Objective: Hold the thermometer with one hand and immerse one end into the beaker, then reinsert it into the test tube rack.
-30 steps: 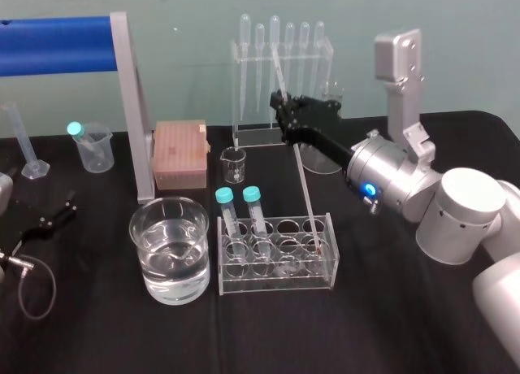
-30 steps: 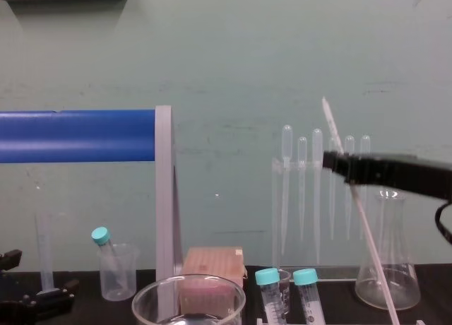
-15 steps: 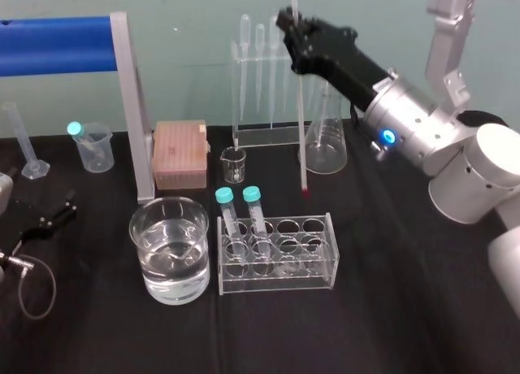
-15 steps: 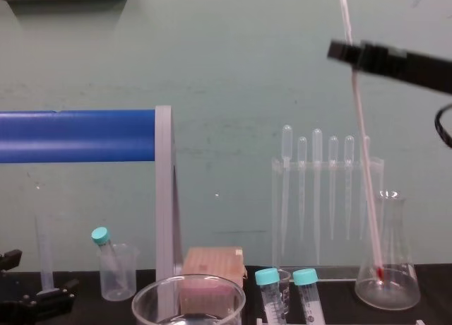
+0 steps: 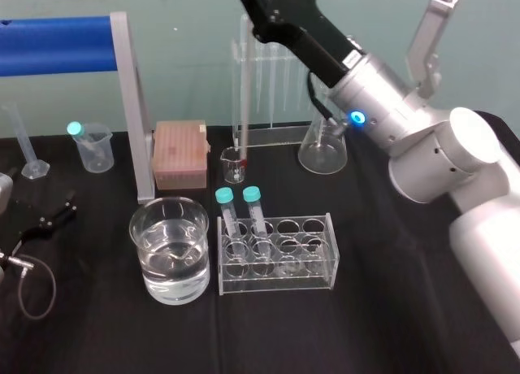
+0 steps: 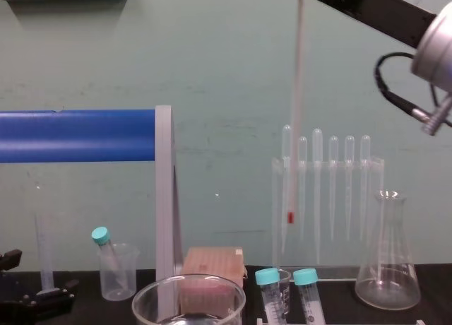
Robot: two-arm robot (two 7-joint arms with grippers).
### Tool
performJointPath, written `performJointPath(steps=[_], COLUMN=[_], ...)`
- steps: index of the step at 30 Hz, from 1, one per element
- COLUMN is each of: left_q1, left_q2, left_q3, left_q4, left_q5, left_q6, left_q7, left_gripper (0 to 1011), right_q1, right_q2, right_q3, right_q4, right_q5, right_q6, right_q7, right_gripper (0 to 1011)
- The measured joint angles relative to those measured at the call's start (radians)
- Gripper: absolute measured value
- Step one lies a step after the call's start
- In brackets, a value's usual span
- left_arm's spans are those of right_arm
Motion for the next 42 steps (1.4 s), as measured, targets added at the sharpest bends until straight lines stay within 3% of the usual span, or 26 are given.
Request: performJointPath(steps=[11,18,28,31,42], left_q1=[0.000,0.000,0.000,0.000,0.000], left_q2=[0.000,0.000,0.000,0.000,0.000], left_q3=[0.000,0.000,0.000,0.000,0.000], left_q4=[0.000,0.000,0.000,0.000,0.000], left_q5=[0.000,0.000,0.000,0.000,0.000], left_q6=[0.000,0.000,0.000,0.000,0.000], left_q7=[0.000,0.000,0.000,0.000,0.000], left_gripper=[1008,1008,1008,1008,1008], right_q1=[0.052,0.061,0.075,0.095,0.124], right_q2=[-0.043,-0.049,-0.060,-0.072,-0.099], right_q3=[-0.097,-0.141,-0.212,-0.238,-0.269], right_q4=[0.068,0.089,0.167,0.230,0.358], right_q5=[0.070,0.085,0.062,0.045,0.012], right_q6=[-0.041,-0.049,-0.102,-0.125,-0.148], right_q7=[0.143,0.183,0.220,0.228,0.235], right_gripper=[57,57,57,57,57])
